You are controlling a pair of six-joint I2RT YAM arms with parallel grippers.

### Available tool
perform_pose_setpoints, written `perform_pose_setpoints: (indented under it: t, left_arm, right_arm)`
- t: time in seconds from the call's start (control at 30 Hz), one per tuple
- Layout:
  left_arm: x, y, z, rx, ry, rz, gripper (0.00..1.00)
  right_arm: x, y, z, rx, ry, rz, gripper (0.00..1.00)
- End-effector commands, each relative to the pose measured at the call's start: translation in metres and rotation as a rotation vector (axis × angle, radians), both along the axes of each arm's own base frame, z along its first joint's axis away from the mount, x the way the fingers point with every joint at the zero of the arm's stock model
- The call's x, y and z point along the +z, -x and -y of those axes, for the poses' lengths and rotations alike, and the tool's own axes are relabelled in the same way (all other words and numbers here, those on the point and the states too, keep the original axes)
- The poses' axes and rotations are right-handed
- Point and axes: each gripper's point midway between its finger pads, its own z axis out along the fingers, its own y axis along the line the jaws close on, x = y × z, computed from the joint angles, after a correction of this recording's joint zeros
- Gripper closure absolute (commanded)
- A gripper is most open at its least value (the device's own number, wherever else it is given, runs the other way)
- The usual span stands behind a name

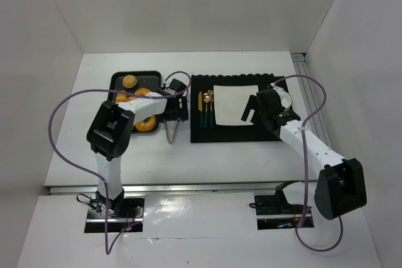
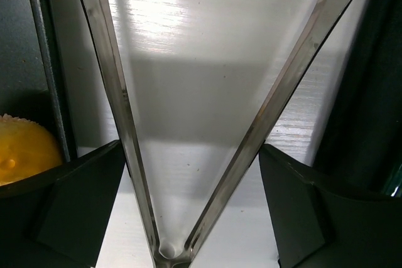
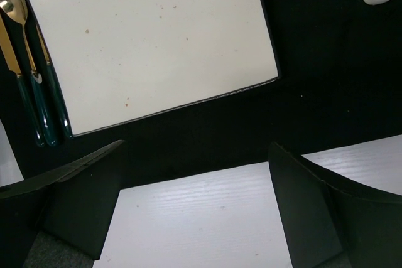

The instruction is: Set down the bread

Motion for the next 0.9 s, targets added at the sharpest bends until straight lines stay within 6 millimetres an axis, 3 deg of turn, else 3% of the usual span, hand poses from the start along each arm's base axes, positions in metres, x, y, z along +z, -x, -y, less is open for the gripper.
perform_pose_setpoints:
  t: [0.0, 0.03, 0.17, 0.23, 0.33, 0.4, 0.47, 0.6, 0.67, 0.87]
  left_arm:
    - [0.0, 0.002, 0.005, -0.017, 0.026, -0.016, 0.0]
    - [-0.002, 0.002, 0.005, -0.017, 0.026, -0.016, 0.0]
    - [-0.01, 0.004, 0.004, -0.009, 0.027, -0.021, 0.17]
    - [-0.01, 0.002, 0.005, -0.009, 0.032, -0.013, 0.33]
    - [0.016, -0.012, 0.01, -0.013, 0.038, 0.035, 0.56]
    - [0.043, -0.016, 0.005, -0.008, 0.024, 0.073, 0.63]
    - [0.089, -0.026, 0.004, -0.02, 0.033, 0.169, 0.66]
    - [0.152, -0.028, -0.011, -0.062, 0.031, 0.278, 0.66]
    - [0.16, -0.02, -0.026, -0.068, 0.02, 0.245, 0.68]
    - [0.189, -0.005, -0.098, 0.056, -0.036, 0.246, 0.66]
  right_arm:
    - [0.019, -0.016, -0.004, -0.006, -0.001, 0.076, 0.01]
    - [0.019, -0.016, -0.004, -0.006, -0.001, 0.076, 0.01]
    - [0.012, -0.014, -0.003, -0.006, 0.002, 0.067, 0.01]
    - [0.015, -0.017, -0.006, 0.002, -0.013, 0.085, 0.01]
    - [0.017, -0.021, -0.01, 0.024, 0.002, 0.077, 0.01]
    - [0.02, -0.023, -0.011, 0.024, 0.002, 0.076, 0.01]
    - [0.025, -0.025, -0.015, 0.033, -0.002, 0.087, 0.01]
    - [0.033, -0.024, -0.019, 0.03, -0.024, 0.111, 0.01]
    - [0.029, -0.016, -0.027, 0.068, -0.051, 0.095, 0.01]
    - [0.042, -0.008, -0.029, 0.09, -0.06, 0.121, 0.01]
